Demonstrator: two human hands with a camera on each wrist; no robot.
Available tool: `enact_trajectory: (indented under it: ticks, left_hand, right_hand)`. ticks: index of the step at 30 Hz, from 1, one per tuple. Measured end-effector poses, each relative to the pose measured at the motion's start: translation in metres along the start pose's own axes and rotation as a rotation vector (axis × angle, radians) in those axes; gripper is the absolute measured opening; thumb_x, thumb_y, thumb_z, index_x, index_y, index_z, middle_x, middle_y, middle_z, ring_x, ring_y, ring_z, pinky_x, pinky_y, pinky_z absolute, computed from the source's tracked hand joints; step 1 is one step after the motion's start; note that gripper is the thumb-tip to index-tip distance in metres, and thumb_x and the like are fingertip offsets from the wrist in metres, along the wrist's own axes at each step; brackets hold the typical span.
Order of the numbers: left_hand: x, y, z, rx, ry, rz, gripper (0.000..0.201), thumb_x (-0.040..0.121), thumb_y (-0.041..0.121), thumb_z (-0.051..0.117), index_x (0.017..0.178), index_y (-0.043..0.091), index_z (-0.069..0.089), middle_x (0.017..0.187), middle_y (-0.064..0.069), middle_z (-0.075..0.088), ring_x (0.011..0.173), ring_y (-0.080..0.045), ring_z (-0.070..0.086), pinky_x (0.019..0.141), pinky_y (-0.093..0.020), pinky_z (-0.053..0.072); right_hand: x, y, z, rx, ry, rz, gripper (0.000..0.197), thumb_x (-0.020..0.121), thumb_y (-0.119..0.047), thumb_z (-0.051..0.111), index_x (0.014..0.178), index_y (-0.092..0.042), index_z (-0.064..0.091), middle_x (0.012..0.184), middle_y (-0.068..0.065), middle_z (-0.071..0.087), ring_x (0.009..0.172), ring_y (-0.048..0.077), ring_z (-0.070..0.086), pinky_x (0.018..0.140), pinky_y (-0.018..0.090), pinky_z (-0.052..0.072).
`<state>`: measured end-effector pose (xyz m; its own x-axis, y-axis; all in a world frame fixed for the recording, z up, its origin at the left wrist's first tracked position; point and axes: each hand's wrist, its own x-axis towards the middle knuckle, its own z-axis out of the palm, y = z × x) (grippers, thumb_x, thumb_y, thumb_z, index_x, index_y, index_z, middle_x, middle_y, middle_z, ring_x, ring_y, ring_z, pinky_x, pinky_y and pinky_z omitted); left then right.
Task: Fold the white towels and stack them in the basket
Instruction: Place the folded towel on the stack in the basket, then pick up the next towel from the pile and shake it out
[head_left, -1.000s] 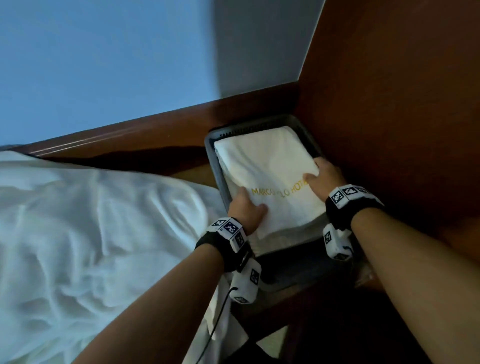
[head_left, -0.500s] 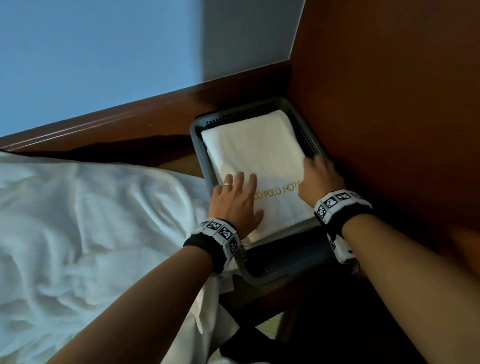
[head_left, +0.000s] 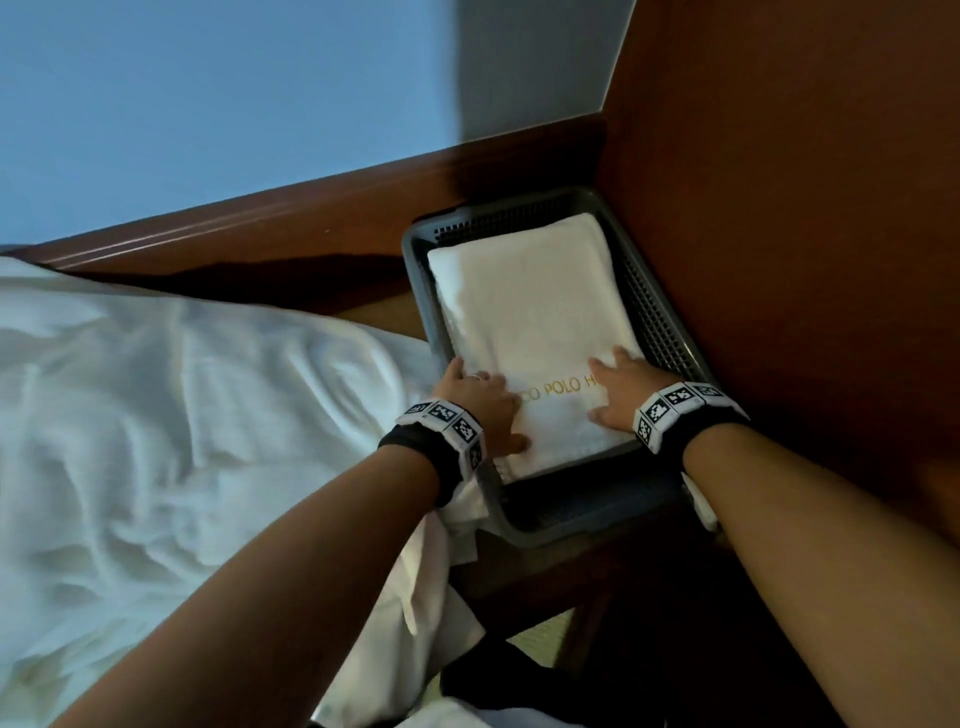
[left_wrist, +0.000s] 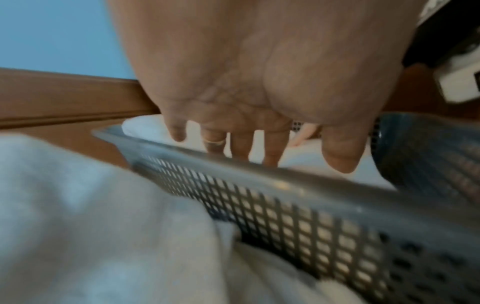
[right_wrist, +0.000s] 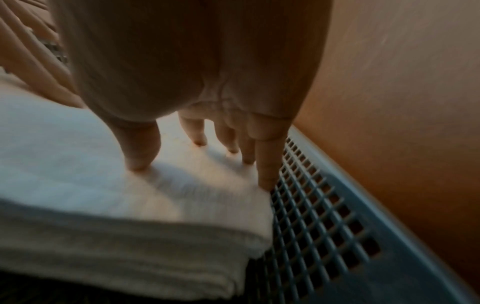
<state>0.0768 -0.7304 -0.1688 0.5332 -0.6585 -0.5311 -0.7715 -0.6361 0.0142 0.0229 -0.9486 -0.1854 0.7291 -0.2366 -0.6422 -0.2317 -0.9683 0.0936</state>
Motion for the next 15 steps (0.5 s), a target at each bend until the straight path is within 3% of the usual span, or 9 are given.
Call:
enact_trajectory:
  ticks: [2, 4, 8, 12, 15]
  left_hand:
    - [-0.018, -0.018, -0.018, -0.186, 0.064, -0.024, 0.054, 0.095, 0.065, 0.044, 0.128, 0.026, 0.063, 0.122, -0.003, 0.067, 0.118, -0.028, 0.061, 0.106, -0.042, 0.041]
    - [-0.044, -0.044, -0.028, -0.353, 0.183, -0.098, 0.045, 0.098, 0.056, 0.048, 0.128, 0.027, 0.064, 0.119, -0.003, 0.07, 0.113, -0.029, 0.063, 0.095, -0.036, 0.049]
    - [-0.111, -0.11, -0.032, -0.528, 0.336, -0.246, 0.03, 0.099, 0.045, 0.054, 0.121, 0.03, 0.069, 0.118, 0.002, 0.071, 0.109, -0.024, 0.065, 0.092, -0.04, 0.054]
    - [-0.19, -0.176, -0.03, -0.596, 0.491, -0.386, 0.026, 0.098, 0.04, 0.056, 0.107, 0.022, 0.073, 0.107, 0.002, 0.072, 0.098, -0.02, 0.066, 0.089, -0.038, 0.053]
    - [-0.262, -0.232, -0.016, -0.611, 0.606, -0.504, 0.019, 0.094, 0.037, 0.061, 0.094, 0.024, 0.075, 0.096, 0.004, 0.073, 0.092, -0.019, 0.066, 0.087, -0.039, 0.054]
  right_hand:
    - [-0.005, -0.007, -0.019, -0.029, 0.05, 0.012, 0.042, 0.091, -0.035, 0.056, 0.128, -0.016, 0.054, 0.138, 0.013, 0.049, 0.108, 0.033, 0.059, 0.085, 0.037, 0.052]
    - [-0.01, -0.02, -0.039, 0.006, 0.142, 0.021, 0.027, 0.092, -0.03, 0.053, 0.11, -0.012, 0.063, 0.116, 0.012, 0.063, 0.087, 0.03, 0.061, 0.071, 0.031, 0.049]
    - [-0.025, -0.074, -0.082, 0.164, 0.387, -0.067, 0.029, 0.092, -0.031, 0.053, 0.109, -0.012, 0.067, 0.112, 0.014, 0.066, 0.093, 0.035, 0.063, 0.079, 0.037, 0.054]
    - [-0.047, -0.16, -0.116, 0.29, 0.518, -0.314, 0.019, 0.09, -0.028, 0.057, 0.089, -0.013, 0.069, 0.094, 0.013, 0.068, 0.087, 0.036, 0.063, 0.076, 0.039, 0.054]
    - [-0.072, -0.248, -0.13, 0.313, 0.589, -0.505, 0.019, 0.088, -0.026, 0.057, 0.085, -0.012, 0.07, 0.089, 0.009, 0.069, 0.087, 0.033, 0.064, 0.077, 0.042, 0.055]
